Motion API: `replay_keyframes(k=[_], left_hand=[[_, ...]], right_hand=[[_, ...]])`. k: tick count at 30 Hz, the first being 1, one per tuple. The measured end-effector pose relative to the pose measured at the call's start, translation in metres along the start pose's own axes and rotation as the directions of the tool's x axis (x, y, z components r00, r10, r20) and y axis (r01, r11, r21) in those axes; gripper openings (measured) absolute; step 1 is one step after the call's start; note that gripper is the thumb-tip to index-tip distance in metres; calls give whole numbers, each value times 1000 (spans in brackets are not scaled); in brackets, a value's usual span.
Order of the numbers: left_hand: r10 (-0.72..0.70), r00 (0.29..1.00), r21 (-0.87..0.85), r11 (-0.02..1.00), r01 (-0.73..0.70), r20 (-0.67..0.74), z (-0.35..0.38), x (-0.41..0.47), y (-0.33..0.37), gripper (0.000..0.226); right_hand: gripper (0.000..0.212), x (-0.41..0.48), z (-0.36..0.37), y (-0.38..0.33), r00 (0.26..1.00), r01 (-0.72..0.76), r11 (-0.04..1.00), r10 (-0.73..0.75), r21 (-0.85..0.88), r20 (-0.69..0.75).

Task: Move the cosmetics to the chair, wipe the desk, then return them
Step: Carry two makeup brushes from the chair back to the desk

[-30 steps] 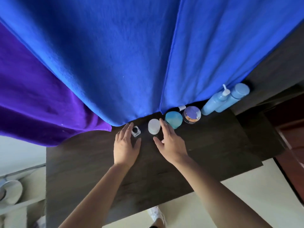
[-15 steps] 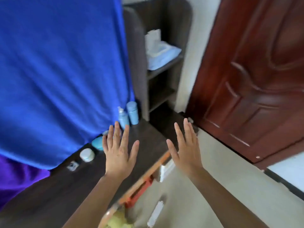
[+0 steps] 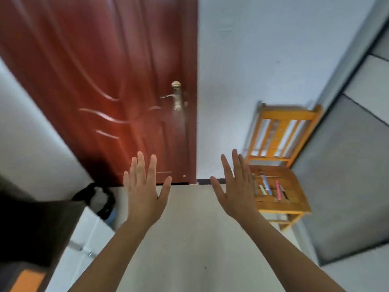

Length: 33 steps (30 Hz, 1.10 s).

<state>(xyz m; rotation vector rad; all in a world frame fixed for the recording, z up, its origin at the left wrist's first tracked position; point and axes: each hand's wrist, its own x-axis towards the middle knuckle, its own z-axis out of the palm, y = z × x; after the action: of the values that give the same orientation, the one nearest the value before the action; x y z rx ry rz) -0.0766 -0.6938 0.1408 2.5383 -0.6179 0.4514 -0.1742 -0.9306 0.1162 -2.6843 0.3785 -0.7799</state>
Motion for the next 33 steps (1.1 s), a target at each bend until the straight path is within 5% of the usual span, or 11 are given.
replay_keyframes(k=[6, 13, 24, 33], left_hand=[[216, 970, -118, 972, -203, 112, 77, 44, 110, 70], [354, 905, -218, 927, -306, 235, 185, 109, 176, 72], [305, 825, -245, 947, -209, 476, 348, 245, 237, 68], [122, 770, -156, 987, -30, 626, 458, 238, 300, 73]], right_hand=[[66, -9, -49, 106, 969, -238, 968, 232, -82, -84], [74, 12, -43, 208, 883, -464, 871, 469, -164, -12], [79, 118, -11, 371, 674, -705, 662, 737, -253, 50], [71, 117, 24, 502, 543, -775, 588, 807, -231, 230]])
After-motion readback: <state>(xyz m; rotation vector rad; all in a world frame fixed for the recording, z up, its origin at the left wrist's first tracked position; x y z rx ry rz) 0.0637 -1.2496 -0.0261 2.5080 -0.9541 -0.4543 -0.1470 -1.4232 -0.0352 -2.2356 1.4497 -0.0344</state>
